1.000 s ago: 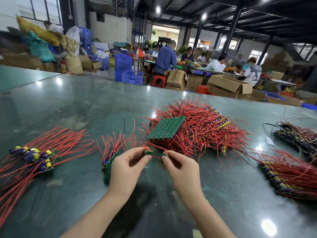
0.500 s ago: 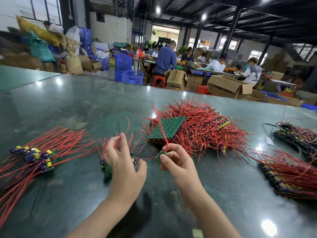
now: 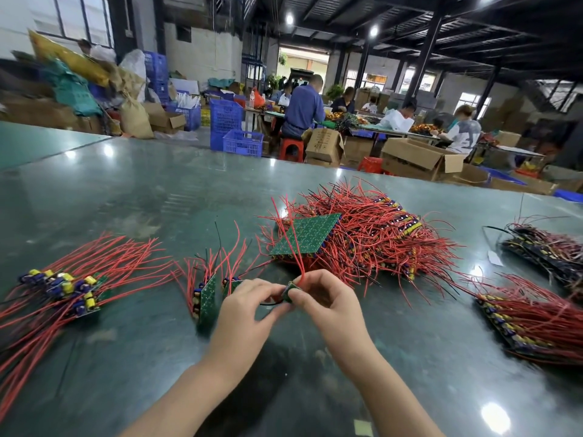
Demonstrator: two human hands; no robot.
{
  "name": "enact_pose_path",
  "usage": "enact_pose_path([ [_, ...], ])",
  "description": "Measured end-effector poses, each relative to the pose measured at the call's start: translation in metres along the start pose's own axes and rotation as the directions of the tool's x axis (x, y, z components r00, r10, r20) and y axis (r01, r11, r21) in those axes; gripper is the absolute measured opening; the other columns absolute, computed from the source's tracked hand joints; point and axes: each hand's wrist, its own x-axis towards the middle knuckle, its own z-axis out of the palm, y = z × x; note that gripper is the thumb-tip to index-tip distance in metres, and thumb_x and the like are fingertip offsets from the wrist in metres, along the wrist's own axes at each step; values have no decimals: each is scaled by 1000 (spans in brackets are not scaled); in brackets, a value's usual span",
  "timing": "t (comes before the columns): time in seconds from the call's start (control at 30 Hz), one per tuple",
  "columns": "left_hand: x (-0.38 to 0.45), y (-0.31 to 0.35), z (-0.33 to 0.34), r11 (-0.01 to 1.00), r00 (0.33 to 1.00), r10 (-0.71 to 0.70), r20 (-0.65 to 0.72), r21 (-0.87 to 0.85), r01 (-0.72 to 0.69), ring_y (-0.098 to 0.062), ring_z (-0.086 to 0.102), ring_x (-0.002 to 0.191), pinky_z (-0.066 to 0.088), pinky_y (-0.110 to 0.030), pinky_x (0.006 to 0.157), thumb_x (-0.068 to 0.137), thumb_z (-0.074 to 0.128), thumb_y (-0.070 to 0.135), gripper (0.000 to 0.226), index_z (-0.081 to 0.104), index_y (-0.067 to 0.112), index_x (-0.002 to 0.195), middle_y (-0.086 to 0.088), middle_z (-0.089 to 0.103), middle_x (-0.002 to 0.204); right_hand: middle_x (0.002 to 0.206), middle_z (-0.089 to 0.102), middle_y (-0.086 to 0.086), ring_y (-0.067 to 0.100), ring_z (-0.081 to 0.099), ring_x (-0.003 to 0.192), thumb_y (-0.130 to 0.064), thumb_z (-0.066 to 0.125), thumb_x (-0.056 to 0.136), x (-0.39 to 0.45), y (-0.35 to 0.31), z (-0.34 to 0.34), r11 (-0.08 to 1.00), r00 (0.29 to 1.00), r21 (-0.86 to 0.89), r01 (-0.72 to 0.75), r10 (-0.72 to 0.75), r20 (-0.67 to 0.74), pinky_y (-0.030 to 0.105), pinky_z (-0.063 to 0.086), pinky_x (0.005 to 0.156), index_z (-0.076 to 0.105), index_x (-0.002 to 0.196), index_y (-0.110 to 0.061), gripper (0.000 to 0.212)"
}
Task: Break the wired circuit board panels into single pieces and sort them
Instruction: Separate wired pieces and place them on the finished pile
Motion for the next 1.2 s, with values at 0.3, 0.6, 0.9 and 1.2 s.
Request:
enact_pose_path([
  [0.3,-4,5,4,960,984,-157,85,-221,173,2,46,56,37,-14,57,87,66,11,24,64,26,68,13,55,58,72,66,-7,5,61,71,8,66,80,-4,-3,3,988,999,152,-18,24,-37,16,48,69,57,72,-15,26],
  [0.6,-5,14,5,920,964,-178,197,-314,234,-8,34,60,27,-27,58,88,63,7,27,53,-2,65,3,37,59,65,60,-4,7,53,62,-23,68,67,-2,-4,0,894,988,425,-139,152,5,20,43,63,64,69,-16,8],
  [0.9,-7,13,3,937,969,-130,210,-293,189,-7,32,55,26,-24,54,90,63,12,31,52,-5,67,4,36,55,64,62,-5,3,51,53,-7,64,70,2,-11,1,724,959,649,-233,281,31,14,45,52,65,87,-8,17],
  [1.2,-14,7,9,987,988,-44,147,157,21,-24,40,60,20,-32,51,89,64,25,48,26,33,62,5,31,44,59,57,-8,1,47,53,-2,55,91,-1,-6,4,834,947,504,-224,308,-89,12,43,55,73,85,-13,21],
])
